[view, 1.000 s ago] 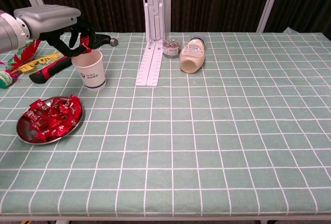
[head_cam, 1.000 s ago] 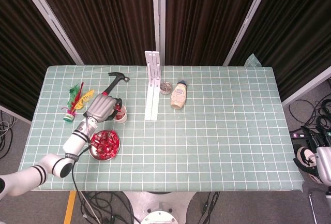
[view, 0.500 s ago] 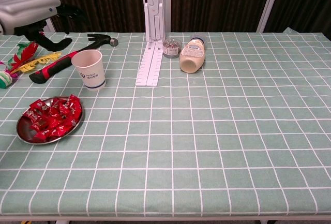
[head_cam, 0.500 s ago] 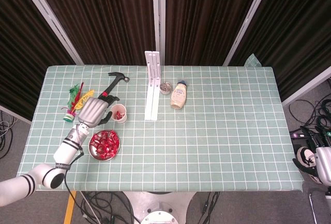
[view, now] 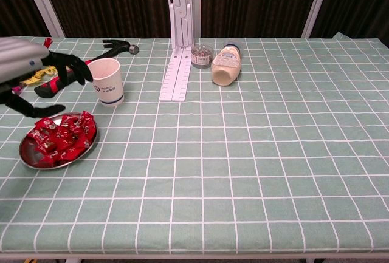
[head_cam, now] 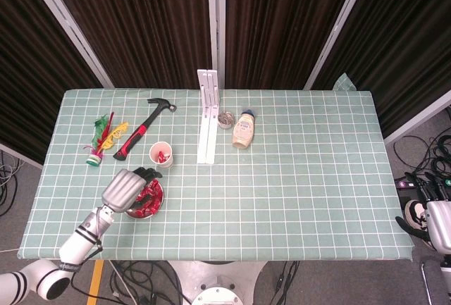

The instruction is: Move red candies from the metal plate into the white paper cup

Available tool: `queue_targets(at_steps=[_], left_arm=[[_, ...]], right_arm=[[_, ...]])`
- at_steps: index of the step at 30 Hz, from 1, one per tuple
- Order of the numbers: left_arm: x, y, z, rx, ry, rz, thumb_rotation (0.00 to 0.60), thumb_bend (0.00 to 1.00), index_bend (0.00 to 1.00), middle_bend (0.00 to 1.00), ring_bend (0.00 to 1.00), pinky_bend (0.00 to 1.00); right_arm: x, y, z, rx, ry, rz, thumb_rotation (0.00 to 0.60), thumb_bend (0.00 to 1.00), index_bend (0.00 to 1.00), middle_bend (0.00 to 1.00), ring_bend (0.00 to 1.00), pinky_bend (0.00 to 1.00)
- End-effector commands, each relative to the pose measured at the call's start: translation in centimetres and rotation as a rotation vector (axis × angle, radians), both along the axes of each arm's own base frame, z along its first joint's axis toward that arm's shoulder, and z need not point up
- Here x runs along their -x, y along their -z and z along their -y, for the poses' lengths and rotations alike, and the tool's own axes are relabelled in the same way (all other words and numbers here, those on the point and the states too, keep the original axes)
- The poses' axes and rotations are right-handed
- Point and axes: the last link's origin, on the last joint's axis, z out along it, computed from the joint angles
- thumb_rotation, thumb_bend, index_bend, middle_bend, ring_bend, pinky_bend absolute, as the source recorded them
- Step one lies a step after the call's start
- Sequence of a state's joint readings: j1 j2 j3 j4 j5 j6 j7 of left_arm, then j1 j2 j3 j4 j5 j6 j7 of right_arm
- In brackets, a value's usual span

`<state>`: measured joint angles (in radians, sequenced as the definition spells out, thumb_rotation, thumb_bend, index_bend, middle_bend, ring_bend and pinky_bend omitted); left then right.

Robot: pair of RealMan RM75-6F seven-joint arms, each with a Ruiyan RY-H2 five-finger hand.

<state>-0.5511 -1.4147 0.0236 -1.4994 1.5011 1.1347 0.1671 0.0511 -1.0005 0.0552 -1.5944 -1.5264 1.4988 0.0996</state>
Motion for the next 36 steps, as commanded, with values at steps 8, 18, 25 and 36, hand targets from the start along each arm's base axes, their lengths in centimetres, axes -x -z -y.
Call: queue_targets(at_steps=[8,18,25,36], left_arm=[[-0.1,3.6,1.1,0.096,0.008,-0.094,0.6,0.33,0.35,0.42,0.39,1.0],[0.8,4.5,1.4,0.104,0.016,-0.173,0.6,0.33,0.44,0.42,0.39,1.0],[1.5,4.8,0.8,0.103,-0.043,-0.148,0.6,0.33,0.48,0.43,0.39,1.0],[2.7,4.0,1.3,0.08,-0.088,-0.156,0.6,0.33,0.38,0.42,0.39,1.0]], right_arm=[[-0.1,0.0,0.0,-0.001,0.006,-0.007,0.6,0.08,0.12,0.22,0.09,0.33],[-0.2,0.1,0.1,-0.004,0.006,-0.009,0.6,0.08,0.12,0.22,0.09,0.33],[-0.3,0.1,0.2,-0.006,0.004,-0.008,0.6,0.08,0.12,0.22,0.09,0.33],[-0.4,0.2,0.2,-0.008,0.003,-0.01,0.6,0.08,0.12,0.22,0.1,0.34]])
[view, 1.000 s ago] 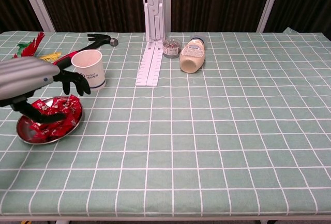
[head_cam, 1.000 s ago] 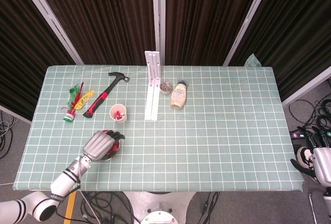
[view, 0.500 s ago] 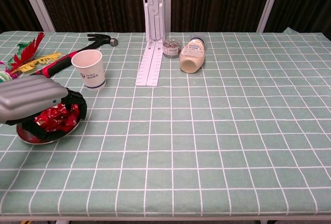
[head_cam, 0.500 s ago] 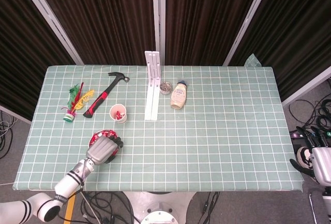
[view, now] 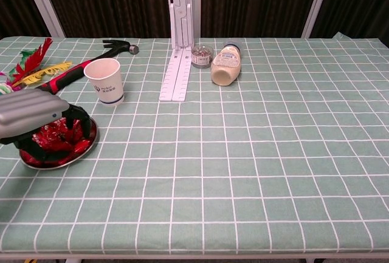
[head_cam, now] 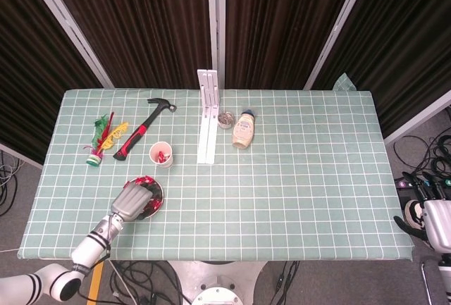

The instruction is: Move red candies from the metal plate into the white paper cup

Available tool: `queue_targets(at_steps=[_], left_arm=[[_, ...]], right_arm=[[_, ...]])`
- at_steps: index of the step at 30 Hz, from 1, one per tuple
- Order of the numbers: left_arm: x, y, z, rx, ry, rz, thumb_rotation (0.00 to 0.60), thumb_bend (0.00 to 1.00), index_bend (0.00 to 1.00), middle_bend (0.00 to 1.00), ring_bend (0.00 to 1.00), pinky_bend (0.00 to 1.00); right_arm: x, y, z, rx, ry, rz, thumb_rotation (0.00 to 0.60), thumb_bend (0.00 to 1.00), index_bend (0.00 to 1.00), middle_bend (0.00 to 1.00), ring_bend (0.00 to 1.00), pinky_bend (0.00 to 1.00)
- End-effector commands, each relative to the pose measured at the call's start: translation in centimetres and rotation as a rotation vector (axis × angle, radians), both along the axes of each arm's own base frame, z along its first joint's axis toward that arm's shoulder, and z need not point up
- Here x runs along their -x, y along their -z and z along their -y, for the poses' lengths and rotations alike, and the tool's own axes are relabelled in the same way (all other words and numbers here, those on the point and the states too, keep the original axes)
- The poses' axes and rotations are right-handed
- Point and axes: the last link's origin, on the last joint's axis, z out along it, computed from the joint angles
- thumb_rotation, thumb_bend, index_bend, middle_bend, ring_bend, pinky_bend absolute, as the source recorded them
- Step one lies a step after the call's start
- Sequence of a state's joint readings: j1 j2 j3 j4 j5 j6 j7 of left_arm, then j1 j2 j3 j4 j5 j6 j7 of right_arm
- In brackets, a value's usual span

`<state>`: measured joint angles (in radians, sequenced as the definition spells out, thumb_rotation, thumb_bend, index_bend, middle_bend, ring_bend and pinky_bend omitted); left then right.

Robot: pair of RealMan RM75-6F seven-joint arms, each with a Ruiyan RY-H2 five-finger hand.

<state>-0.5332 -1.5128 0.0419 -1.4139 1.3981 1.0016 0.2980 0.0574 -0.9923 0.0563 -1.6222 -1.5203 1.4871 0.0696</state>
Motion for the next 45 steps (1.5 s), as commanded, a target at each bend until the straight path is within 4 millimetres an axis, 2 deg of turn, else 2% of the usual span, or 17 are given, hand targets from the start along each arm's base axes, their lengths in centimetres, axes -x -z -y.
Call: queue_targets(at_steps=[1,7,19,23,29,39,45], left_arm=[[0.1,-0.3,0.4,-0.012,-0.001,-0.003,0.6,0.33,0.35,0.41,0.39,1.0],[-0.3,-0.6,0.7,-0.031,-0.006,-0.005,0.6,0.31,0.29,0.32,0.35,1.0],[0.6,-0.1,0.5,-0.01,-0.036,-0.071,0.6,0.3,0.28,0.32,0.34,1.0],[0.8,0.1,0.1,-0.019,-0.031,-0.076,0.6,0.3,0.35,0.35,0.34,1.0],[0.9,0.4,-0.5,-0.028,-0.027,-0.069,0.6,0.3,0.44,0.45,0.42,1.0],[1.0,0.5,-1.3,-0.04,-0.017,-0.059,0.6,0.32,0.53,0.54,0.52,1.0],[1.3,0.6,-1.5,-0.038,-0.019,-0.047,0.6,0.37,0.57,0.61,0.58,1.0]], right_arm=[[0.0,0.0,0.0,-0.001,0.001,-0.001,0.6,0.08,0.12,0.22,0.1,0.34],[0.0,0.0,0.1,-0.002,0.003,-0.002,0.6,0.08,0.12,0.22,0.1,0.35],[0.1,0.1,0.0,-0.007,0.013,0.001,0.6,0.08,0.12,0.22,0.11,0.36],[0.1,0.0,0.0,-0.004,0.012,0.0,0.6,0.08,0.12,0.22,0.11,0.36],[0.2,0.0,-0.1,-0.003,0.014,0.0,0.6,0.08,0.12,0.22,0.11,0.36],[0.1,-0.1,-0.1,-0.003,0.014,0.001,0.6,0.08,0.12,0.23,0.11,0.37],[0.1,-0.1,-0.1,-0.002,0.014,0.002,0.6,0.08,0.12,0.23,0.11,0.37]])
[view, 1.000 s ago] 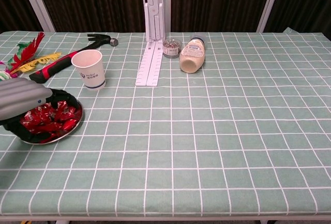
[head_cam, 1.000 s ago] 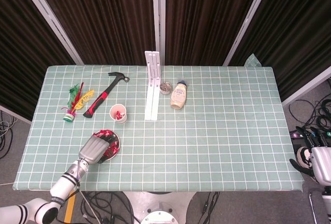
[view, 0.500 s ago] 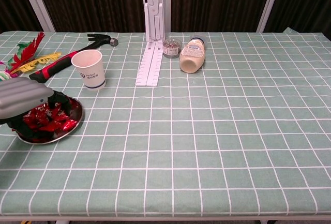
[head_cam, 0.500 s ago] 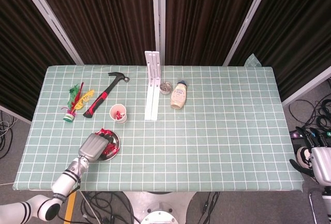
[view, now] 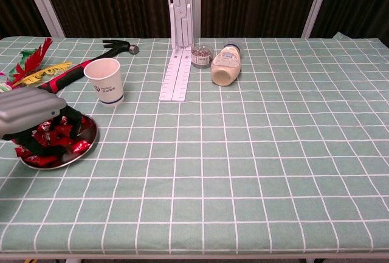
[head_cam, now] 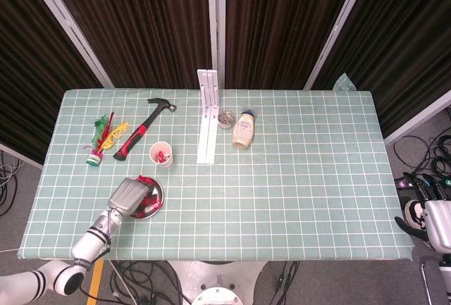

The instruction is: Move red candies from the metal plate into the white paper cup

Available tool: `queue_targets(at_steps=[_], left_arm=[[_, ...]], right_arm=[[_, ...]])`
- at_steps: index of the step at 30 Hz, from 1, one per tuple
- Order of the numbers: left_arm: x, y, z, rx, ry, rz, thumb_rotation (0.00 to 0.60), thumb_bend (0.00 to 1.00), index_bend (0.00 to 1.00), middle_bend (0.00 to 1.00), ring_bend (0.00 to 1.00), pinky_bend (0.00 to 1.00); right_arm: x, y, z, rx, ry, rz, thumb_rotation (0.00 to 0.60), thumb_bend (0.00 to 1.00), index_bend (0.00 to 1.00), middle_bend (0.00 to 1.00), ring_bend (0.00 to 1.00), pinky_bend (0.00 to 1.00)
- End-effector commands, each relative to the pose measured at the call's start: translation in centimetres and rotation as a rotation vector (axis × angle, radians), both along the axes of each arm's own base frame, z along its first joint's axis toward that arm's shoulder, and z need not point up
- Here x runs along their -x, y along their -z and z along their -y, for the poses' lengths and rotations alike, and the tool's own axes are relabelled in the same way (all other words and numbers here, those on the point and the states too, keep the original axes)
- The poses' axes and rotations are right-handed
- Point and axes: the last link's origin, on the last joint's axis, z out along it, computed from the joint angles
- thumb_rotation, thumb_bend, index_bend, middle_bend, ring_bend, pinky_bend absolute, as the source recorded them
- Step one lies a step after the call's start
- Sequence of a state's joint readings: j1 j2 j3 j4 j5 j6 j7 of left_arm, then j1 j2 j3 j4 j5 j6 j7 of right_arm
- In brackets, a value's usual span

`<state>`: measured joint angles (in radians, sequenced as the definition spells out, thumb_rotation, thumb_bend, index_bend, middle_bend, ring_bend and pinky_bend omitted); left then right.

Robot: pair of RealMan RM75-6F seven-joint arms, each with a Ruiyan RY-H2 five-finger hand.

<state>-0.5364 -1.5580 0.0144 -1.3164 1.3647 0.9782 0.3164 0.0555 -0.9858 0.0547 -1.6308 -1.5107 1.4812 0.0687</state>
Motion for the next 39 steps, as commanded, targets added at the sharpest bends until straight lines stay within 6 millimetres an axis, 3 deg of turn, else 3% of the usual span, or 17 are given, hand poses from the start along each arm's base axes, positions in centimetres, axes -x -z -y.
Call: queue_targets(at_steps=[1,12,18,22,27,34,39], left_arm=[[0.1,0.1,-0.1,0.001,0.003,0.007,0.6,0.39,0.59,0.62,0.59,1.0],[-0.1,-1.1,-0.4,-0.023,0.001,0.088,0.6,0.47,0.64,0.7,0.66,1.0],[-1.4,-3.6,-1.3,-0.063,0.002,0.183,0.6,0.47,0.64,0.7,0.66,1.0],[-2.9,-5.6,-2.9,-0.109,0.031,0.227,0.6,0.48,0.64,0.7,0.66,1.0],[-5.1,-6.7,-5.6,-0.117,0.053,0.243,0.6,0.48,0.64,0.7,0.66,1.0],[-7.1,-6.3,-10.0,-0.113,0.044,0.222,0.6,0.48,0.64,0.7,0.66,1.0],[-7.6,-5.5,-11.8,-0.103,0.014,0.208,0.6,0.48,0.64,0.69,0.66,1.0]], right_arm=[[0.0,0.0,0.0,-0.001,0.0,0.0,0.6,0.08,0.12,0.23,0.11,0.37],[-0.1,0.0,0.0,-0.001,-0.005,0.002,0.6,0.08,0.12,0.23,0.11,0.37],[-0.2,-0.1,0.1,0.0,-0.008,0.001,0.6,0.08,0.12,0.23,0.11,0.37],[-0.2,0.0,0.0,-0.002,-0.007,0.002,0.6,0.08,0.12,0.23,0.11,0.37],[-0.1,0.0,0.1,-0.002,-0.007,0.003,0.6,0.08,0.12,0.23,0.11,0.37],[0.1,-0.1,0.1,0.002,0.003,0.0,0.6,0.08,0.12,0.23,0.11,0.37],[0.2,-0.1,0.0,0.004,0.01,-0.002,0.6,0.08,0.12,0.23,0.11,0.37]])
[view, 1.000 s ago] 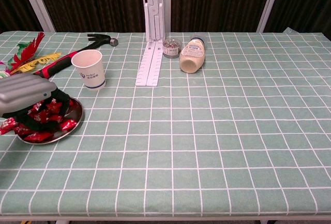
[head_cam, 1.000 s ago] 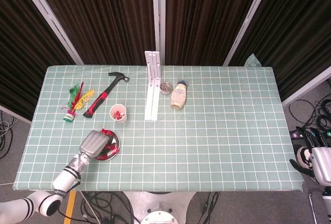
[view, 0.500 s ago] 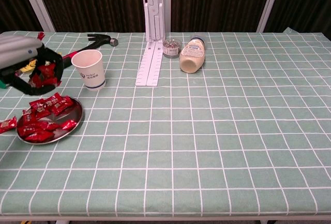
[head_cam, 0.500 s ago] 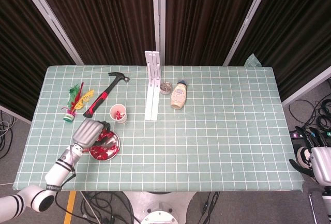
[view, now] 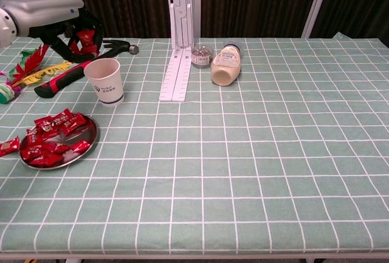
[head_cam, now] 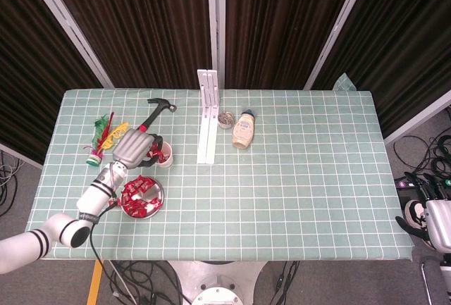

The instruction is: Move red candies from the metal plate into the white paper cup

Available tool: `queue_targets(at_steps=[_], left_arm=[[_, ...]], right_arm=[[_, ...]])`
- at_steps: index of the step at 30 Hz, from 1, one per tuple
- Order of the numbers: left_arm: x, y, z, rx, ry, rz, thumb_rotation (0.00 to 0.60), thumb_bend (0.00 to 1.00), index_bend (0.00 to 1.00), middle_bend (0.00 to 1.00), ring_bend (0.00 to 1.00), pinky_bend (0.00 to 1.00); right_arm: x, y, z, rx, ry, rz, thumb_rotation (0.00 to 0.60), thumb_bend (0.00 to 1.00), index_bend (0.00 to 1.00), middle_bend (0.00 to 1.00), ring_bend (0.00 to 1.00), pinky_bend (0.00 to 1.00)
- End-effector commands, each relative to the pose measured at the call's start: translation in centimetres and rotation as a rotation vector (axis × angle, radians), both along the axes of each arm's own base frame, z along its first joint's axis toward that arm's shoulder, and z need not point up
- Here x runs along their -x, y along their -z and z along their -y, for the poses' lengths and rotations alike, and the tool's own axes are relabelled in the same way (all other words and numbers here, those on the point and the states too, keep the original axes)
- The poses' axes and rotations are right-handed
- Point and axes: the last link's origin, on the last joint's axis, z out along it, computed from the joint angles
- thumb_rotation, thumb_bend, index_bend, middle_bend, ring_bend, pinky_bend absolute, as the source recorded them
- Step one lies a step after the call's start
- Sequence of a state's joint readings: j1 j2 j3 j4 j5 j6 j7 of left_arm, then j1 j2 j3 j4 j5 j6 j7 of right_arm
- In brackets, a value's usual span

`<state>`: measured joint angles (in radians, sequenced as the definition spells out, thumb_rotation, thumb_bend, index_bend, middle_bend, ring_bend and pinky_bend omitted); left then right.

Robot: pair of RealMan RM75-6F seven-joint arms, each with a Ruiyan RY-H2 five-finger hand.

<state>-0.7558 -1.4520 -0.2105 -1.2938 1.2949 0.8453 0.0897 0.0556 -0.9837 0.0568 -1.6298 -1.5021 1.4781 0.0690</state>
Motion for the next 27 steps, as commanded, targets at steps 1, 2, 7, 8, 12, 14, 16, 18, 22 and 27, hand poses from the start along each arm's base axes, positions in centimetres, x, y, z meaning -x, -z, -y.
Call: queue_targets(at_steps=[1,2,7,8,12,14,16,18,22,27], left_arm=[[-0.6,0.7,-1.0,0.008,-0.017,0.005,0.6,0.48,0.64,0.69,0.66,1.0],[-0.7,0.8,-1.1,0.011,-0.018,0.007,0.6,0.48,0.64,0.69,0.66,1.0],[-0.8,1.7,-0.9,0.023,-0.016,-0.005,0.6,0.48,0.64,0.68,0.65,1.0],[-0.8,1.8,-0.9,0.025,-0.019,-0.004,0.6,0.48,0.63,0.68,0.65,1.0],[-0.6,2.1,-1.0,0.024,-0.026,-0.011,0.6,0.47,0.62,0.67,0.65,1.0],[-0.5,2.2,-1.0,0.023,-0.032,-0.013,0.6,0.47,0.61,0.66,0.65,1.0],[-0.5,2.2,-1.0,0.018,-0.031,-0.02,0.6,0.46,0.6,0.65,0.63,1.0],[-0.4,2.3,-0.9,0.013,-0.029,-0.035,0.6,0.46,0.58,0.63,0.62,1.0],[-0.3,2.5,-0.8,0.013,-0.036,-0.041,0.6,0.45,0.56,0.61,0.59,1.0],[-0.5,2.7,-0.7,0.011,-0.034,-0.049,0.6,0.44,0.53,0.59,0.58,1.0]], right_arm=[[0.1,0.0,0.0,0.001,0.005,-0.001,0.6,0.08,0.12,0.23,0.11,0.37],[0.1,0.0,0.0,0.001,0.007,-0.001,0.6,0.08,0.12,0.23,0.11,0.37],[0.2,-0.1,0.0,0.002,0.012,-0.002,0.6,0.08,0.12,0.23,0.11,0.37],[0.2,-0.1,0.0,0.001,0.012,-0.002,0.6,0.08,0.12,0.23,0.11,0.37],[0.2,0.0,0.1,0.0,0.012,-0.002,0.6,0.08,0.12,0.23,0.11,0.37],[0.2,0.0,0.1,-0.001,0.013,-0.002,0.6,0.08,0.12,0.23,0.11,0.38],[0.2,0.0,0.1,-0.001,0.014,-0.002,0.6,0.08,0.12,0.23,0.11,0.38],[0.2,0.0,0.0,-0.001,0.014,-0.002,0.6,0.08,0.12,0.23,0.11,0.38],[0.2,-0.1,0.0,0.001,0.013,-0.003,0.6,0.08,0.12,0.23,0.12,0.38],[0.2,-0.1,0.0,0.003,0.014,-0.002,0.6,0.08,0.12,0.23,0.12,0.38]])
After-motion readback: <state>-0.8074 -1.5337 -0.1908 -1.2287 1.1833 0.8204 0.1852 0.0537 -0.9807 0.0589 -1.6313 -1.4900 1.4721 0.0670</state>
